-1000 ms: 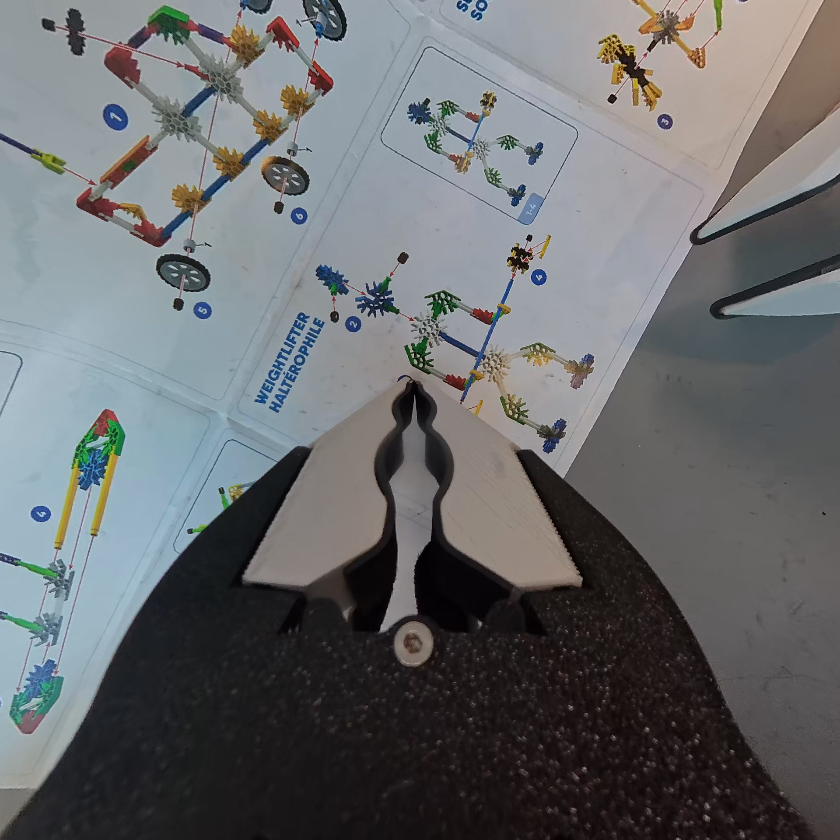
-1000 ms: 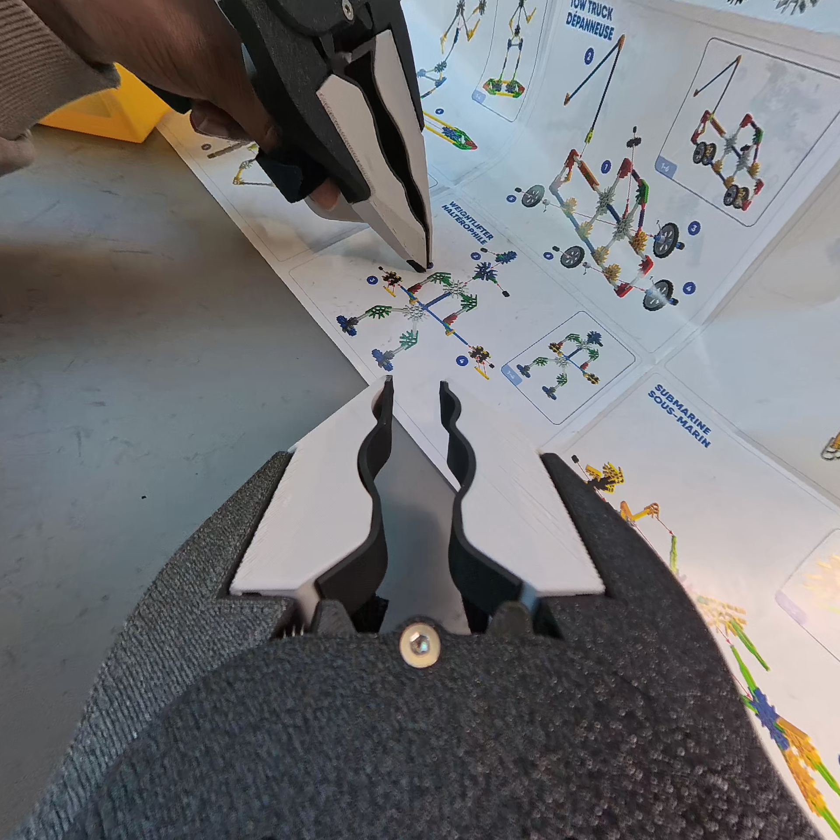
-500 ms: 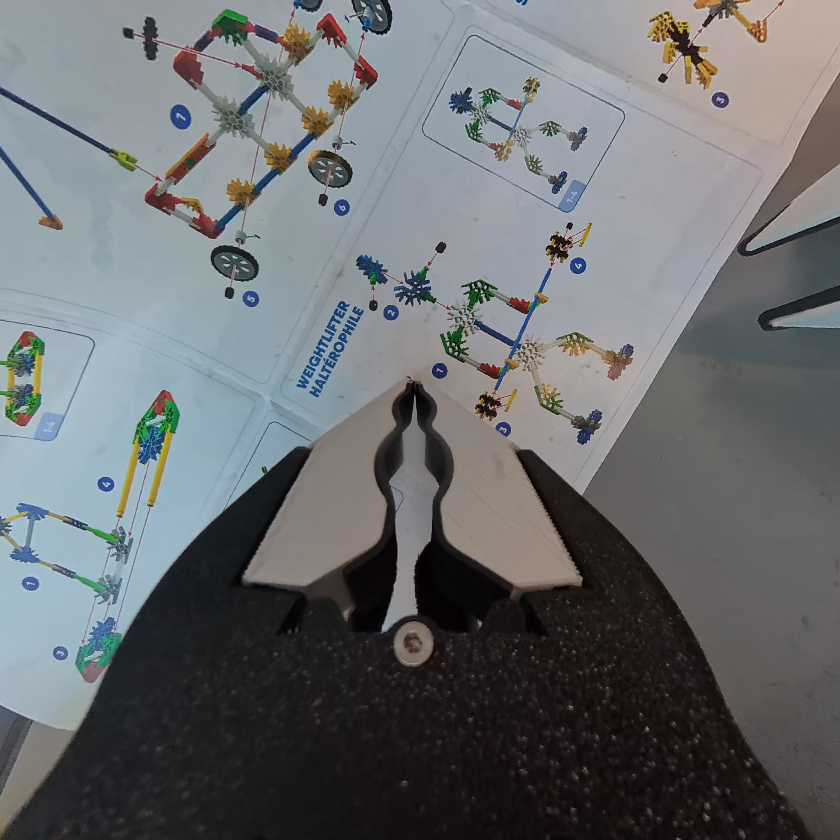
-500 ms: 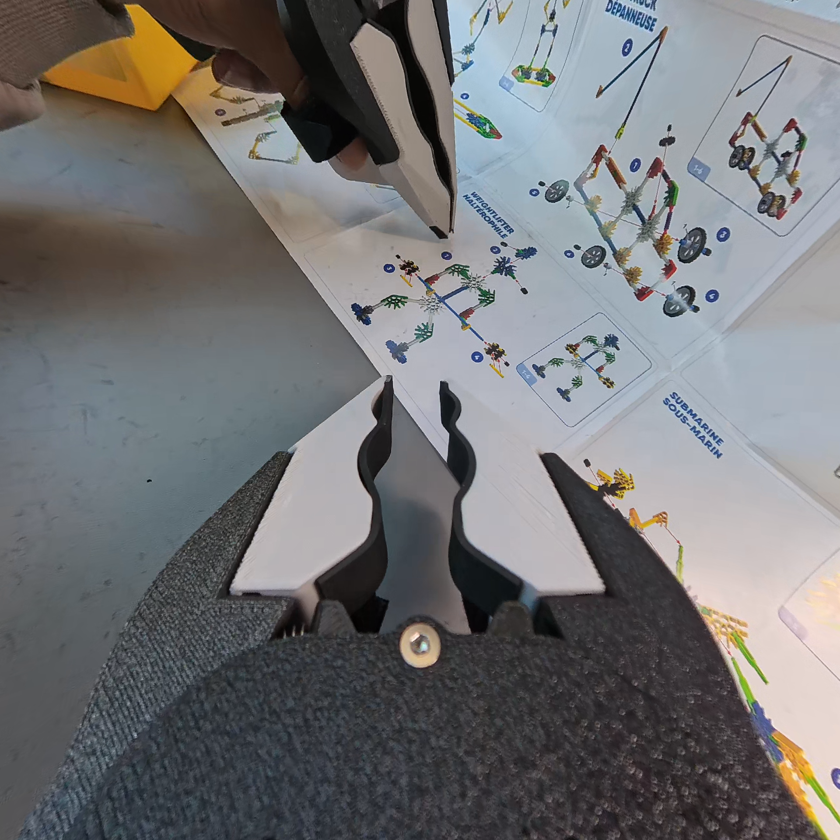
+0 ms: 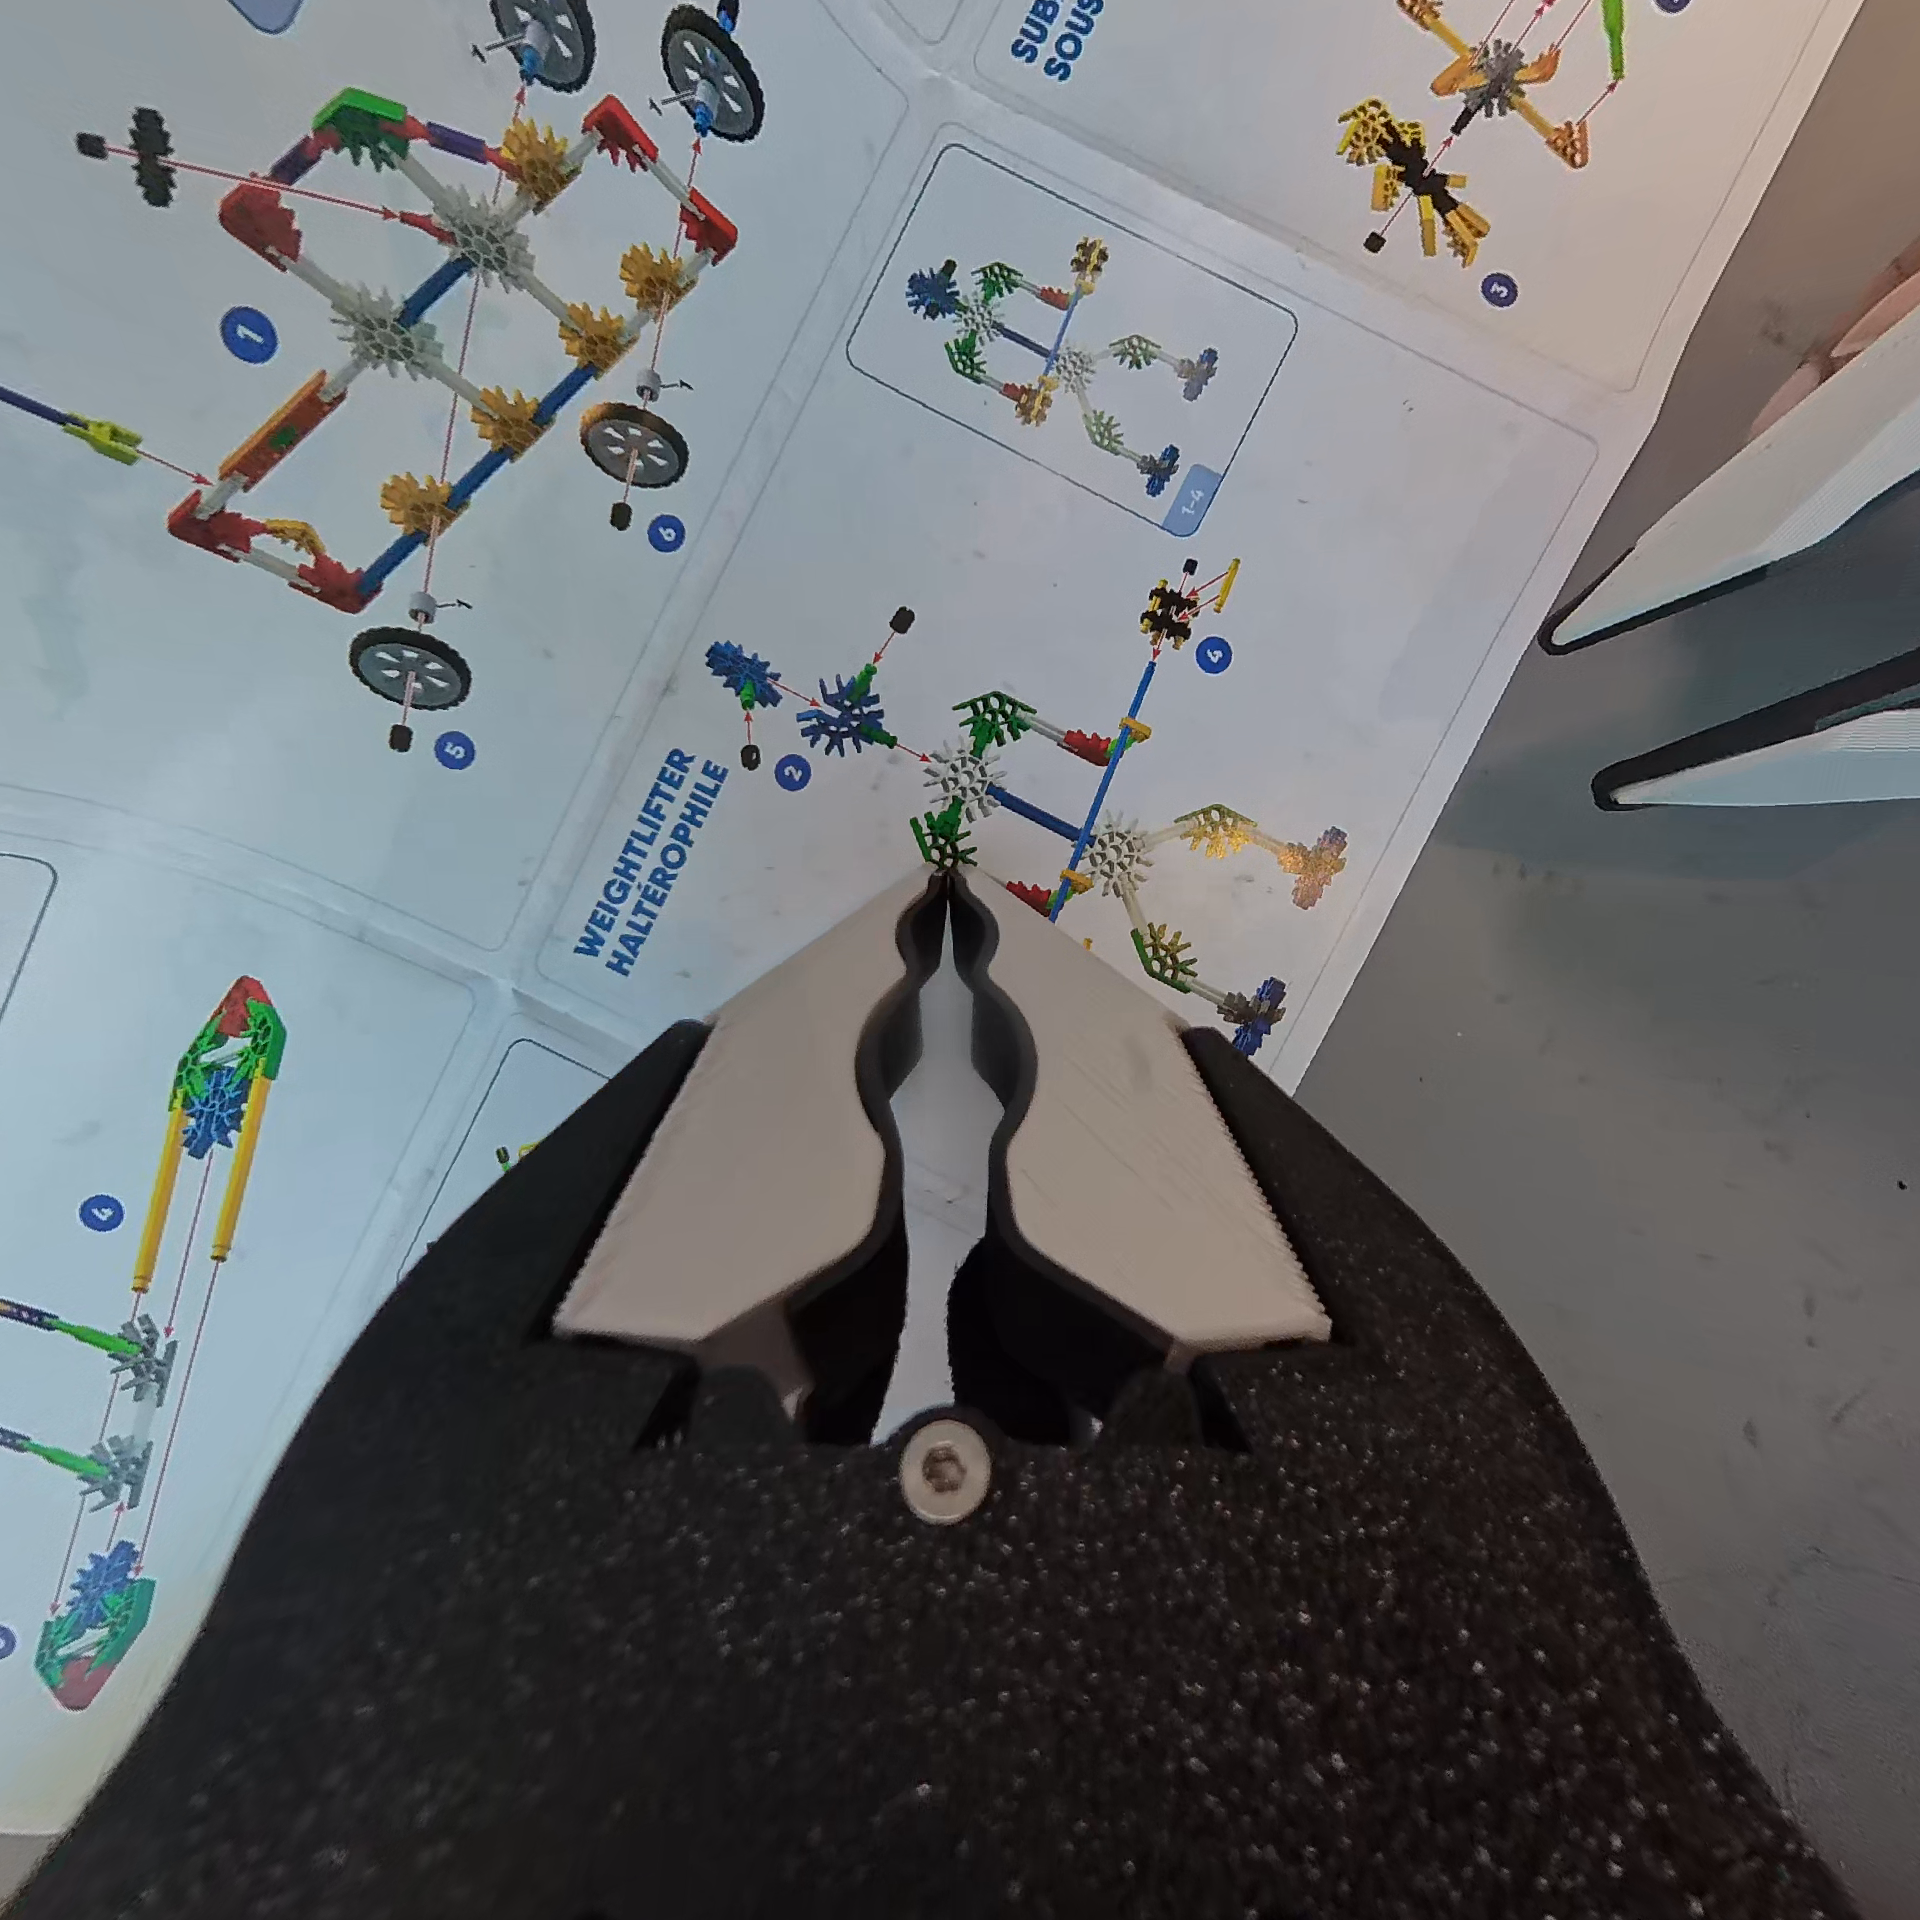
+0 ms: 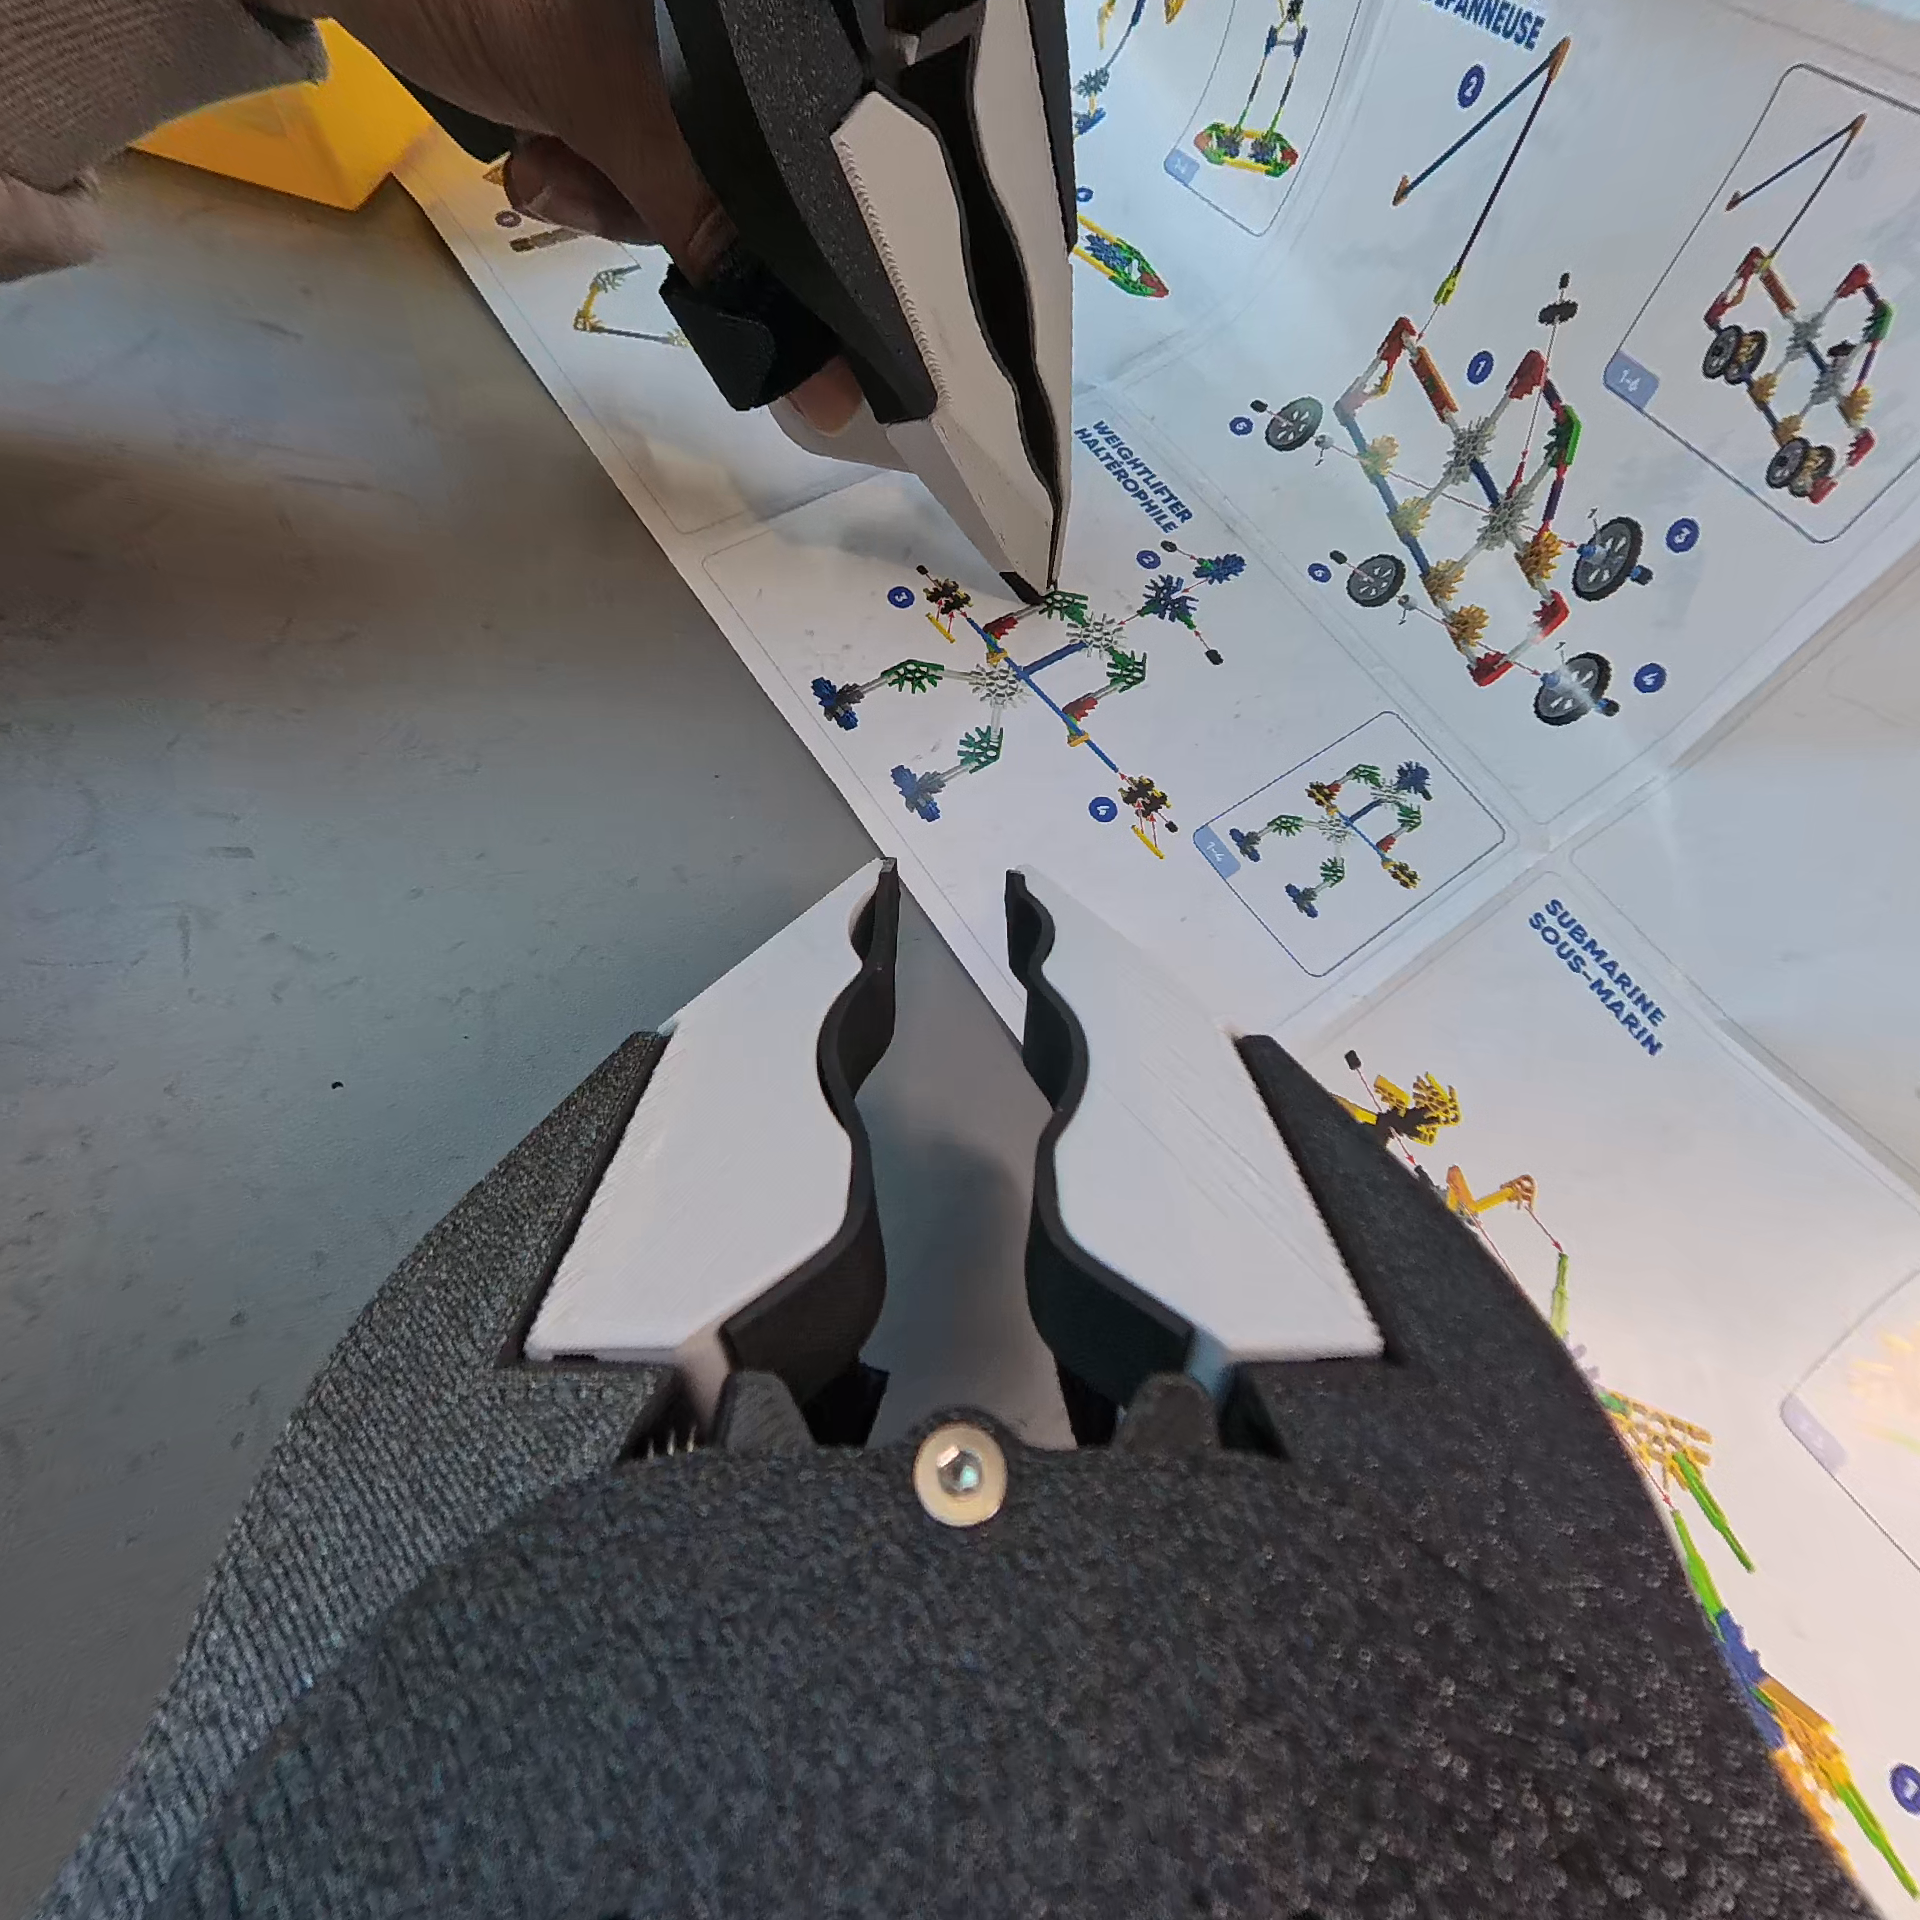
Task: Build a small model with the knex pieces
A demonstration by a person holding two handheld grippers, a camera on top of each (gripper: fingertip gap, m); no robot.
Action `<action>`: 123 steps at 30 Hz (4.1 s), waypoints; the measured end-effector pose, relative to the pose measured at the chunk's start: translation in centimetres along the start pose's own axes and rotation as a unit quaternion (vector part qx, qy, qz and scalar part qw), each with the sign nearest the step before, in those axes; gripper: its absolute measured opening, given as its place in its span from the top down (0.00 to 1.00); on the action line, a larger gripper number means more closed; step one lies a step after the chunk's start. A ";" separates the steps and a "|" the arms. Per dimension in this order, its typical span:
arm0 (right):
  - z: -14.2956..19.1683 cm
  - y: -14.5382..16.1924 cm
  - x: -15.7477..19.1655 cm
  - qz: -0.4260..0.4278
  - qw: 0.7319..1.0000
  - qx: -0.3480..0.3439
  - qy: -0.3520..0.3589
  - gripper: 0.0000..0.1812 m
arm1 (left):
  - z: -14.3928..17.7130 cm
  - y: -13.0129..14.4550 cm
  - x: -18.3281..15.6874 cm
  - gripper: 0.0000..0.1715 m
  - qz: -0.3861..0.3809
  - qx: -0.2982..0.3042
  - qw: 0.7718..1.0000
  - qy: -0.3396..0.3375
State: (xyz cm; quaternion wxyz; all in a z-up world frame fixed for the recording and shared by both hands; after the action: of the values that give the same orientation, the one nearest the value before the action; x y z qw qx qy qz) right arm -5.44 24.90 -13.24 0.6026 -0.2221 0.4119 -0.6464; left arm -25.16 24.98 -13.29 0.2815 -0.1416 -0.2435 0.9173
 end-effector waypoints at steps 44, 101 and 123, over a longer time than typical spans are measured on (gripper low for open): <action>0.0 0.1 0.1 0.009 1.000 0.003 -0.009 0.89 | 6.3 -2.3 -0.4 1.00 -0.053 -0.130 0.976 -0.166; 9.7 2.6 2.4 -0.107 0.969 -0.178 -0.134 0.77 | 35.4 34.9 -5.4 0.98 0.303 0.094 0.903 -0.290; 10.4 2.0 8.9 0.172 0.965 -0.174 -0.089 0.82 | 0.9 5.4 -19.8 0.97 0.220 -0.253 0.852 0.402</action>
State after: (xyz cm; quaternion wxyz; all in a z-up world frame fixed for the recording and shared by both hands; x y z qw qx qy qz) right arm 2.38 13.75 -10.83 0.6911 -0.3060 0.4950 -0.4287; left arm -12.01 9.17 -12.97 0.0998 -0.6140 -0.2950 0.7253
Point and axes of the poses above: each gripper's, where its closed fingertips meet, z back along the fingers, y out of its underside, x = y × z across the jaws, the point moved 10 cm from there along z, back along the fingers, and after that the axes turned 8 degrees about y, right-handed, at the moved point
